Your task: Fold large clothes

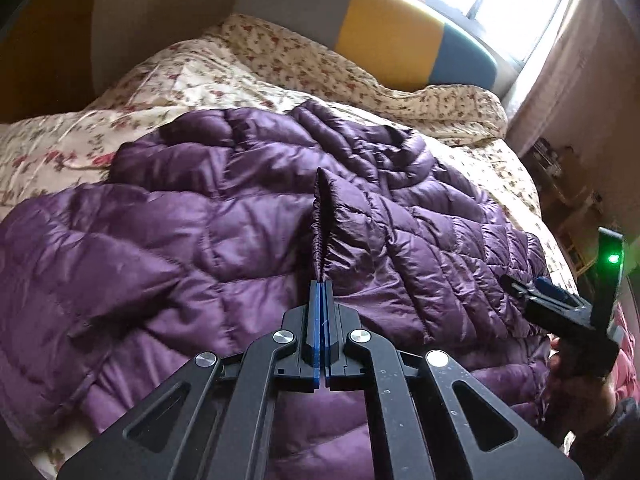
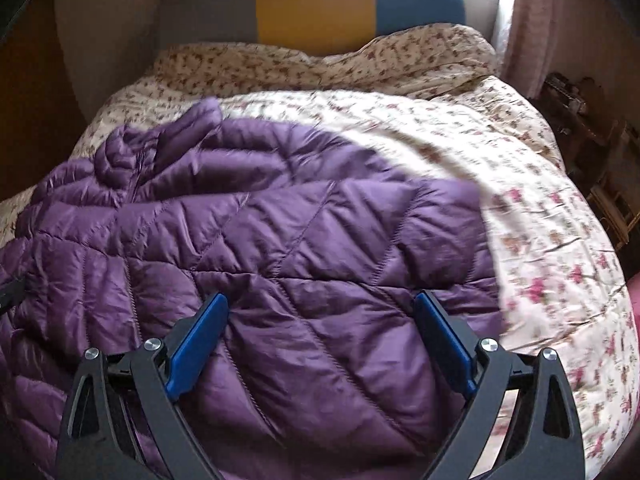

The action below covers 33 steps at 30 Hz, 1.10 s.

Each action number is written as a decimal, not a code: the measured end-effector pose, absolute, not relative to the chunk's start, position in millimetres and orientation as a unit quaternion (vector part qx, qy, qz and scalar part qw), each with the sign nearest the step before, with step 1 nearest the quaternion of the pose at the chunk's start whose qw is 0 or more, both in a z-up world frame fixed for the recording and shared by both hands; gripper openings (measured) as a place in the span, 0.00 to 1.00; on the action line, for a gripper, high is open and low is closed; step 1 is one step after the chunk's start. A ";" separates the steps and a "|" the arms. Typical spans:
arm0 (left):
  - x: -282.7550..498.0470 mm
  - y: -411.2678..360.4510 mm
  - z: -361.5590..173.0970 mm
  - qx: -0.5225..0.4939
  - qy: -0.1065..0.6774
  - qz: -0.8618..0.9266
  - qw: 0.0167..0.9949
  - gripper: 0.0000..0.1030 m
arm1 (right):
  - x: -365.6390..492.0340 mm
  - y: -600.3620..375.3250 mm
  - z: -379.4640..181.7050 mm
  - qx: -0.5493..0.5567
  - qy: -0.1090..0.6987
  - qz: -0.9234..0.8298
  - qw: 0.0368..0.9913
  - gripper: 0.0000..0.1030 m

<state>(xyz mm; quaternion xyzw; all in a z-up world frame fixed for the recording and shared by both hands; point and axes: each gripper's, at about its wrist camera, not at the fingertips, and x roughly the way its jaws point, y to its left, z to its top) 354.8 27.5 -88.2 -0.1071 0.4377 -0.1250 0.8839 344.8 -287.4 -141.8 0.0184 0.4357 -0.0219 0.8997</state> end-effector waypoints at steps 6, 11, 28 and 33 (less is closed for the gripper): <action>349.4 32.2 -95.5 -0.102 0.444 -0.107 0.884 0.01 | 357.2 -271.9 -166.2 0.008 0.443 -0.044 0.895 0.94; 330.1 42.3 -76.1 -0.137 0.397 -0.079 0.904 0.77 | 355.9 -270.2 -169.2 0.003 0.440 -0.047 0.897 0.95; 372.6 -3.5 -124.5 -0.078 0.449 -0.091 0.885 0.56 | 352.4 -267.4 -171.0 -0.001 0.431 -0.049 0.901 0.96; 368.7 -0.6 -119.8 -0.087 0.454 -0.095 0.882 0.64 | 352.5 -264.2 -171.6 -0.002 0.431 -0.050 0.901 0.97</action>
